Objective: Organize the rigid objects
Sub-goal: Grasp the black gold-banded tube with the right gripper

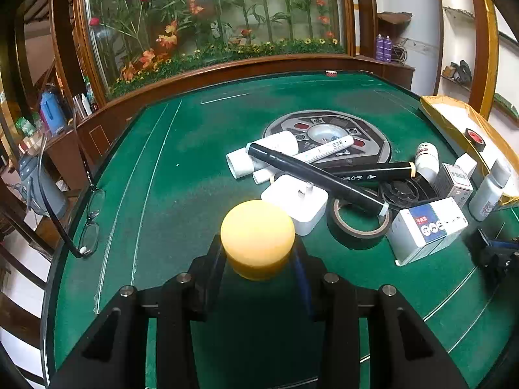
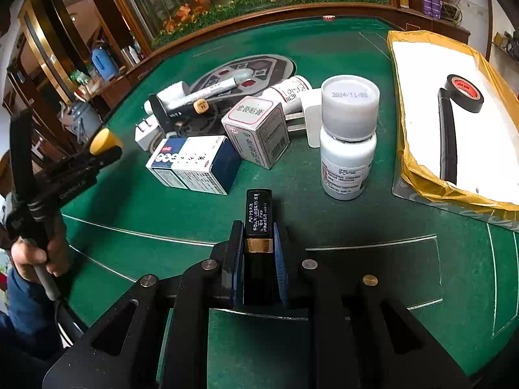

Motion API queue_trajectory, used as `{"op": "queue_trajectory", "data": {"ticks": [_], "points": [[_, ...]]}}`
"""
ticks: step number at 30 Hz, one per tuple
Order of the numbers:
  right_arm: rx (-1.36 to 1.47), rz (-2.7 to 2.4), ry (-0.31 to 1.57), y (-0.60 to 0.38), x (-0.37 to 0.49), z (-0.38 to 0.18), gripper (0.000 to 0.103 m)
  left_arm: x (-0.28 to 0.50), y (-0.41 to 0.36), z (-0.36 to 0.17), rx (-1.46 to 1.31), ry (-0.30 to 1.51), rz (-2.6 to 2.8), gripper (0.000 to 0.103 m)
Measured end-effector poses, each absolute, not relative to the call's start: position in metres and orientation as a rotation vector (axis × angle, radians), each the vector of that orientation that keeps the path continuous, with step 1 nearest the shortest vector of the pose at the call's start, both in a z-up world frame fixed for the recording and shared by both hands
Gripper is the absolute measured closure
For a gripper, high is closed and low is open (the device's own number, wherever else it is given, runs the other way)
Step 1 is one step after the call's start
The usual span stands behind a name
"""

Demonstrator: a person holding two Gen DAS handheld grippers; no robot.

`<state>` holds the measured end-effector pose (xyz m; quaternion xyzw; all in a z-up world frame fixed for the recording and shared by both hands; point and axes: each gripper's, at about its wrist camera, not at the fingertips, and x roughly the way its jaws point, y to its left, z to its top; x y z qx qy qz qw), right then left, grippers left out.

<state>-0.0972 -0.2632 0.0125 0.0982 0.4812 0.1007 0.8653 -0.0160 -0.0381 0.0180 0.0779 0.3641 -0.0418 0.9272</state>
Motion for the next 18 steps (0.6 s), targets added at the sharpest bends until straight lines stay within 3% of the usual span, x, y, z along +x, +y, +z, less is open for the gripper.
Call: {"op": "queue_trajectory", "data": {"ticks": [18], "points": [[0.311, 0.287, 0.899, -0.287, -0.112, 0.038, 0.086, -0.038, -0.056, 0.042, 0.123, 0.691, -0.130, 0.063]]}}
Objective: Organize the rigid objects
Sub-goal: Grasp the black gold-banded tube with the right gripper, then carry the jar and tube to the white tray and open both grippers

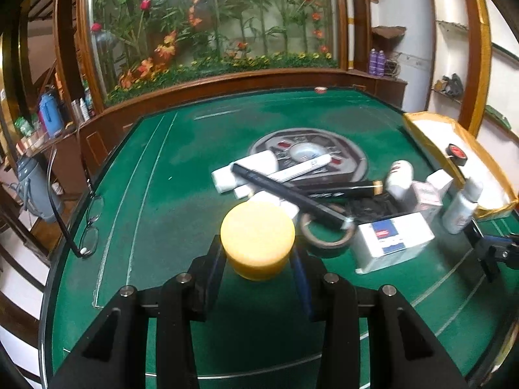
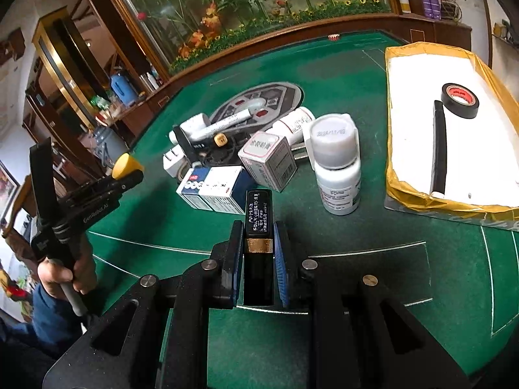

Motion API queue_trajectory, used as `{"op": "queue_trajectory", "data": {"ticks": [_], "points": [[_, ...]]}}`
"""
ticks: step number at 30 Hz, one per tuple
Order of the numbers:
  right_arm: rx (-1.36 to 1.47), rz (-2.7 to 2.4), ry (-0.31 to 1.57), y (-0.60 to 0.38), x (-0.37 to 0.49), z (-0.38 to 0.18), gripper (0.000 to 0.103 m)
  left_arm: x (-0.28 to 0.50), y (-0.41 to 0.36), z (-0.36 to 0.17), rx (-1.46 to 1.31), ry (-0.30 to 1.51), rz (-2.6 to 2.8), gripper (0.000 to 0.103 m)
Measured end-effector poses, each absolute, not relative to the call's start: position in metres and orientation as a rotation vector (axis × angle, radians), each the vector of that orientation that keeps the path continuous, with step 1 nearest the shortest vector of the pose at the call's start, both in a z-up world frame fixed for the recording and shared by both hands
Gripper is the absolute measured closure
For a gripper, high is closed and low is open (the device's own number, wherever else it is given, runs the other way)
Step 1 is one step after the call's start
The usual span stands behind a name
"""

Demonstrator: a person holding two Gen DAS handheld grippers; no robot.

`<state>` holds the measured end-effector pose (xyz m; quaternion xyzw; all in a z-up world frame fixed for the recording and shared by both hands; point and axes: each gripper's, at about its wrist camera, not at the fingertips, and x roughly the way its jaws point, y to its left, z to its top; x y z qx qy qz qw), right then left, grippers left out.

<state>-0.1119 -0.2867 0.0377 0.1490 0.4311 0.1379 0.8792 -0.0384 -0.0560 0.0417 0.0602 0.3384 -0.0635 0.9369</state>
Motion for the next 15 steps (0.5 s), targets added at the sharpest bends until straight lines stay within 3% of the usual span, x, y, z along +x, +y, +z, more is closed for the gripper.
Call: {"op": "queue_trajectory", "data": {"ticks": [15], "points": [[0.411, 0.208, 0.720, -0.365, -0.141, 0.078, 0.086, -0.053, -0.178, 0.102, 0.140, 0.668, -0.501, 0.063]]}}
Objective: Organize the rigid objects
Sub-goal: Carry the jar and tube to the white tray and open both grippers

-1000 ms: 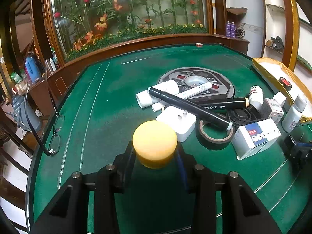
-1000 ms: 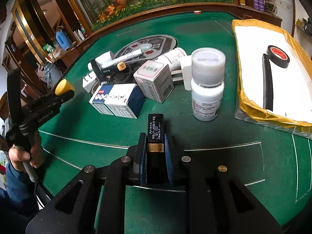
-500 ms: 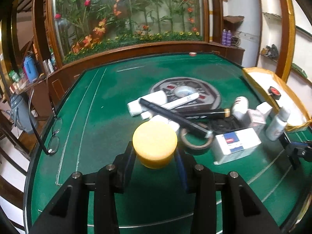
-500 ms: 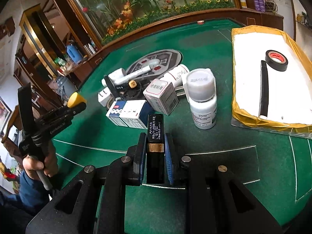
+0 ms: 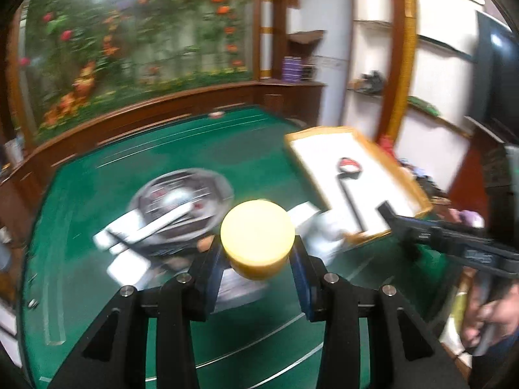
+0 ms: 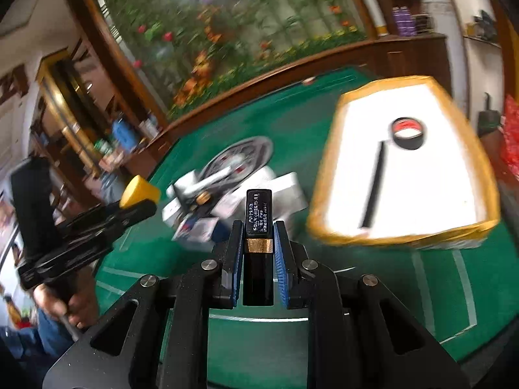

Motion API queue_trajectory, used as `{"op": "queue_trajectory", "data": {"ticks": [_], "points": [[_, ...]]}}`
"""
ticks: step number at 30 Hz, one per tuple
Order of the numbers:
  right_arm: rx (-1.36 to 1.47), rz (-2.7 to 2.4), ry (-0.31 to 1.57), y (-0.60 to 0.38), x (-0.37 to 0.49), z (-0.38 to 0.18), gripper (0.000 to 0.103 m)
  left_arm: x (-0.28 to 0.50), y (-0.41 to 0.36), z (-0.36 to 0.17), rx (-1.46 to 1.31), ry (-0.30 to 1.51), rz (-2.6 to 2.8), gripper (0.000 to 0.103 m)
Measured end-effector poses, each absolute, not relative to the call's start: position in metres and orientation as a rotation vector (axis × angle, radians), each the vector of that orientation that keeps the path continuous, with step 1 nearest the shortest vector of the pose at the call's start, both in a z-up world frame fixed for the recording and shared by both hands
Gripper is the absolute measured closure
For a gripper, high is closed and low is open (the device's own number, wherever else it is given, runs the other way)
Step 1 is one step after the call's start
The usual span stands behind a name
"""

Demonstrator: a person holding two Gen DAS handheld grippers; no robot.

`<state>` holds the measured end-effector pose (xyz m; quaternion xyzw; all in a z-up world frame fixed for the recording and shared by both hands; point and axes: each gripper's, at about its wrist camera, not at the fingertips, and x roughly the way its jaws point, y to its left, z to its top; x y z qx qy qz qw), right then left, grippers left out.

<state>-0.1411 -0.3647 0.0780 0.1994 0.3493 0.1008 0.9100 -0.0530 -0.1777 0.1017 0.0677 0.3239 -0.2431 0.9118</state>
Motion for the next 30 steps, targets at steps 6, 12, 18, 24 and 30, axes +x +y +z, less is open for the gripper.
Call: {"op": "queue_trajectory", "data": {"ticks": [6, 12, 18, 24, 30], "points": [[0.487, 0.068, 0.686, -0.427, -0.130, 0.080, 0.086, -0.036, -0.259, 0.105, 0.149, 0.714, -0.639, 0.063], [0.545, -0.047, 0.733, -0.466, -0.101, 0.060, 0.086, 0.002, -0.316, 0.077, 0.142, 0.841, -0.653, 0.063], [0.482, -0.124, 0.817, -0.478, -0.082, 0.044, 0.086, 0.022, -0.338, 0.047, 0.155, 0.918, -0.591, 0.063], [0.372, -0.176, 0.842, -0.475, -0.076, 0.042, 0.086, 0.029, -0.344, 0.031, 0.162, 0.939, -0.574, 0.063], [0.309, -0.187, 0.885, -0.474, -0.070, 0.039, 0.086, 0.032, -0.347, 0.030, 0.171, 0.911, -0.579, 0.063]]}}
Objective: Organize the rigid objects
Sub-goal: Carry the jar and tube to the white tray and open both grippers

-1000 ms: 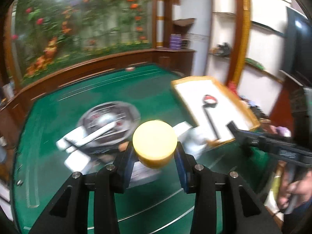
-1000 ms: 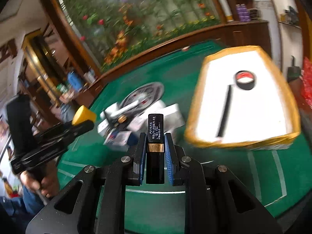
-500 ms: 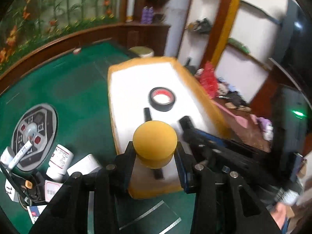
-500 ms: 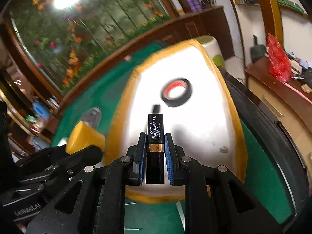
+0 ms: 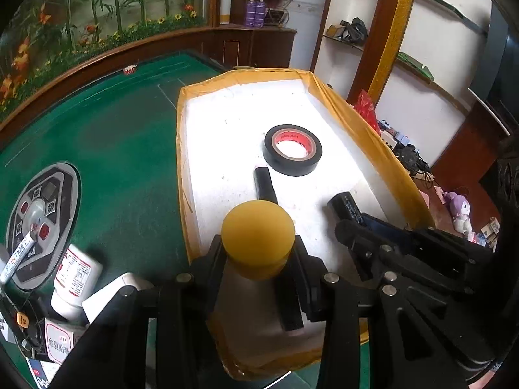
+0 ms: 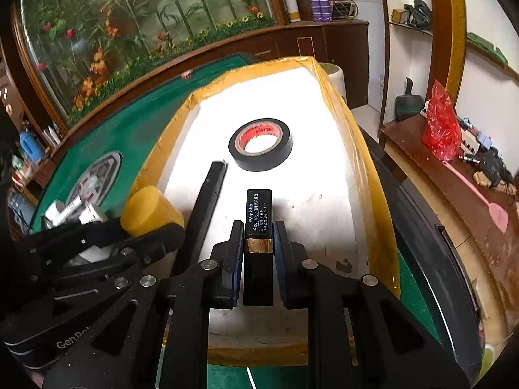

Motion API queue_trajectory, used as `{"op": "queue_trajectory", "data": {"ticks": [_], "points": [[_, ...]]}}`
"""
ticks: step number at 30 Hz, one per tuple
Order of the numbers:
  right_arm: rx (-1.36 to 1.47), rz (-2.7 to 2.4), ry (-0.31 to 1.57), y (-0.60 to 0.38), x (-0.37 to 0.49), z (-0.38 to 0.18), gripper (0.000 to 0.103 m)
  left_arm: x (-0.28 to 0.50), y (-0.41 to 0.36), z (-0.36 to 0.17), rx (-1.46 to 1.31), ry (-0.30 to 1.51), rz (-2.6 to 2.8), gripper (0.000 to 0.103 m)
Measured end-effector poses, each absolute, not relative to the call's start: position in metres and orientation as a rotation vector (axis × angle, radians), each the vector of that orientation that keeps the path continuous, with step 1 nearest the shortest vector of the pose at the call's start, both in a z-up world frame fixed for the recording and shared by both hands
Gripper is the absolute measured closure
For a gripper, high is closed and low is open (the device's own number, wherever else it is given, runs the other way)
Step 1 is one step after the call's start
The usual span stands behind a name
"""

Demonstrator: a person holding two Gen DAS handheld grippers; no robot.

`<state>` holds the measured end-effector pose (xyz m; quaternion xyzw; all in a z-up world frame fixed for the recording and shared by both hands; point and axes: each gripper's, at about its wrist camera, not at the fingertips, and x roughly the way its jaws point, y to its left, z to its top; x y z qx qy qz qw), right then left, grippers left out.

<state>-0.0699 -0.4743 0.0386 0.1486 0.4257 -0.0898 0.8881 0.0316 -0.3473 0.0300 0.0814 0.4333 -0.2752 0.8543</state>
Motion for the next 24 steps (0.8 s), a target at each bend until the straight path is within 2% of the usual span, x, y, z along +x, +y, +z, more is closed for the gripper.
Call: {"op": "queue_trajectory", "data": {"ticks": [6, 15, 16, 17, 19, 22, 24], "points": [[0.271, -0.188, 0.899, -0.471, -0.071, 0.039, 0.086, 0.034, -0.347, 0.030, 0.161, 0.928, -0.609, 0.061], [0.257, -0.208, 0.826, -0.465, -0.094, 0.059, 0.083, 0.018, -0.332, 0.043, 0.090, 0.926, -0.633, 0.052], [0.253, -0.211, 0.801, -0.462, -0.101, 0.065, 0.081, 0.013, -0.329, 0.046, 0.084, 0.911, -0.641, 0.051], [0.249, -0.211, 0.781, -0.459, -0.106, 0.070, 0.072, 0.007, -0.326, 0.050, 0.086, 0.894, -0.646, 0.050], [0.238, -0.219, 0.754, -0.453, -0.116, 0.078, 0.066, -0.002, -0.321, 0.054, 0.090, 0.869, -0.643, 0.047], [0.255, -0.200, 0.733, -0.447, -0.125, 0.085, 0.065, -0.016, -0.309, 0.060, 0.095, 0.851, -0.668, 0.041], [0.271, -0.190, 0.724, -0.442, -0.130, 0.088, 0.065, -0.024, -0.300, 0.062, 0.103, 0.841, -0.663, 0.041]]}}
